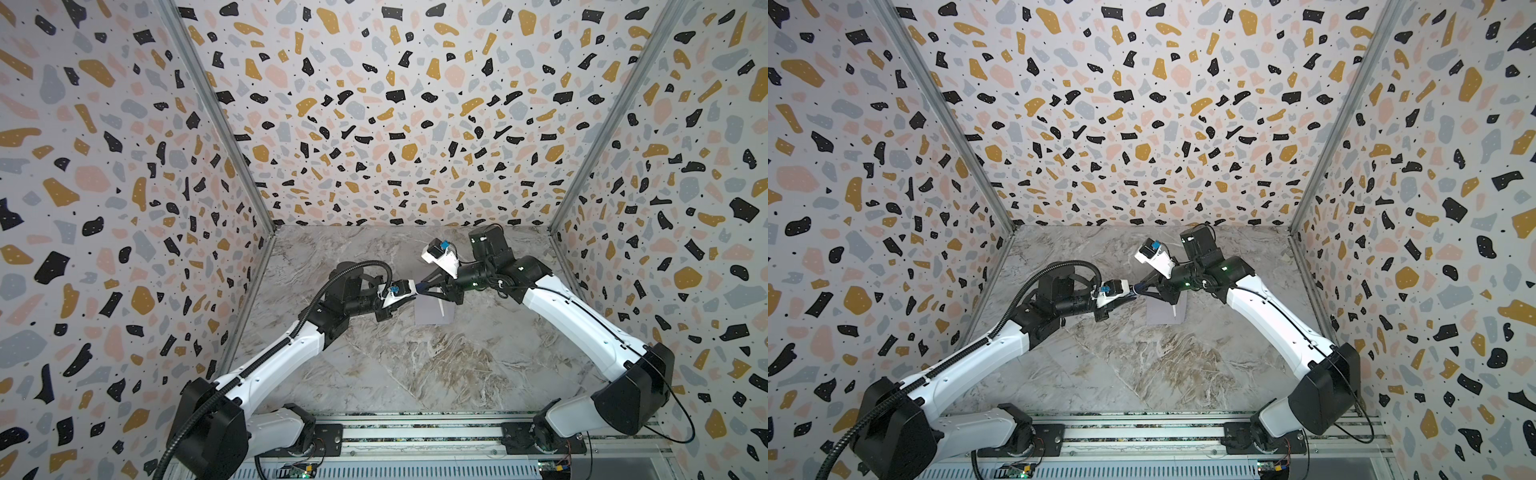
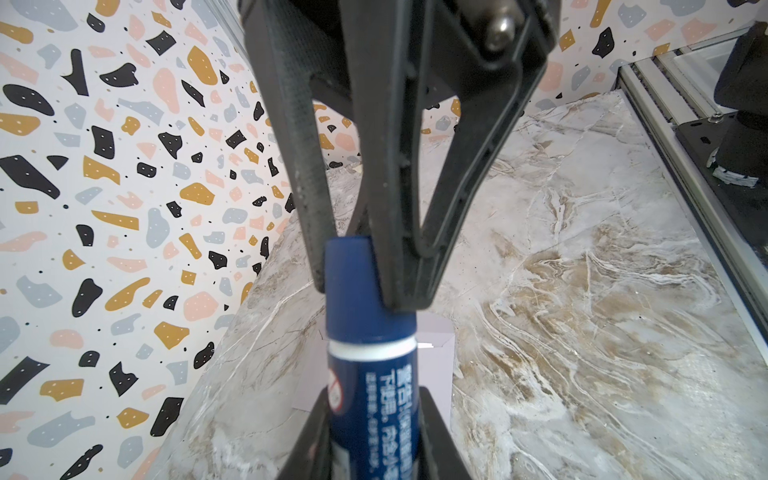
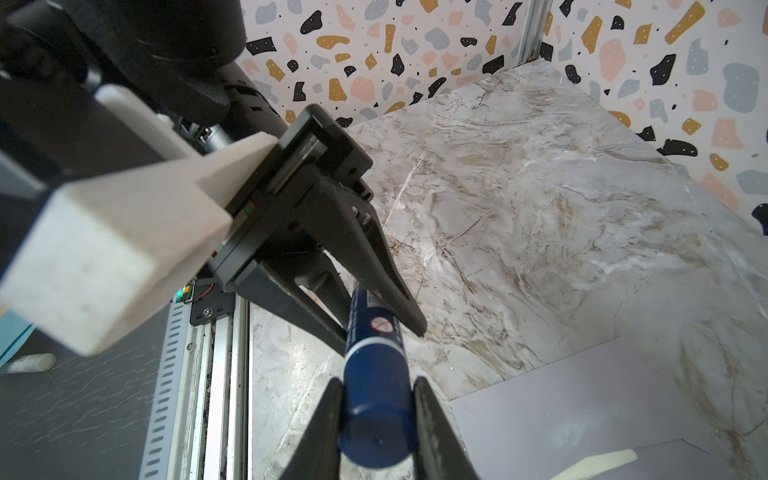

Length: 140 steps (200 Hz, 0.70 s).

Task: Place the letter into the envelope and seal it
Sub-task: 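Pull the blue cap off the glue stick with the right gripper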

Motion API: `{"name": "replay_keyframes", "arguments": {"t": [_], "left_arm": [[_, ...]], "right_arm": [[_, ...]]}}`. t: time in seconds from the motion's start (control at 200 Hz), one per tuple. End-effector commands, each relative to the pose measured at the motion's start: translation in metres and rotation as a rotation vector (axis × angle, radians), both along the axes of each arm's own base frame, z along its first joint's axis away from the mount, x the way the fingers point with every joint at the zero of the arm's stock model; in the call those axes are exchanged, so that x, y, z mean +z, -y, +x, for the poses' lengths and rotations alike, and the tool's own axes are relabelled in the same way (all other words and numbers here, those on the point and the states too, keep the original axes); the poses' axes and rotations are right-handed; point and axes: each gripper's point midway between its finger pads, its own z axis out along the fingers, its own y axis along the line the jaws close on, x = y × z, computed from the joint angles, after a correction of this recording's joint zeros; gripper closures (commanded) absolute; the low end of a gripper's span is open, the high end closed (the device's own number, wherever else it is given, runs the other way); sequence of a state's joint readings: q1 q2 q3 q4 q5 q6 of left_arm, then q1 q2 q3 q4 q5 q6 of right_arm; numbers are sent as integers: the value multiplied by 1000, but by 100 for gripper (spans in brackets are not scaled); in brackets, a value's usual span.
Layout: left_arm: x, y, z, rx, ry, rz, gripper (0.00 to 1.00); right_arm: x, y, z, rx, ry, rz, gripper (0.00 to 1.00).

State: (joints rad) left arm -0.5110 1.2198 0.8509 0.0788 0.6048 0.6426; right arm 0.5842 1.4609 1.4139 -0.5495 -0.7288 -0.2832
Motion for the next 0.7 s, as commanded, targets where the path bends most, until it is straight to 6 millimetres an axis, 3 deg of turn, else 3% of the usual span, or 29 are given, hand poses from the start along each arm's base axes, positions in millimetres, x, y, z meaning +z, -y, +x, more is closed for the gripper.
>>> {"name": "replay_keyframes", "arguments": {"t": [0.0,0.696], "left_arm": [[-23,-25,10,102,-46,69,100],[-27,-28,12,119,-37,87,100]], "right_arm": [[28,22,-4,-30,60,25,100],[30,28,-3,-32,56,32,100]]}}
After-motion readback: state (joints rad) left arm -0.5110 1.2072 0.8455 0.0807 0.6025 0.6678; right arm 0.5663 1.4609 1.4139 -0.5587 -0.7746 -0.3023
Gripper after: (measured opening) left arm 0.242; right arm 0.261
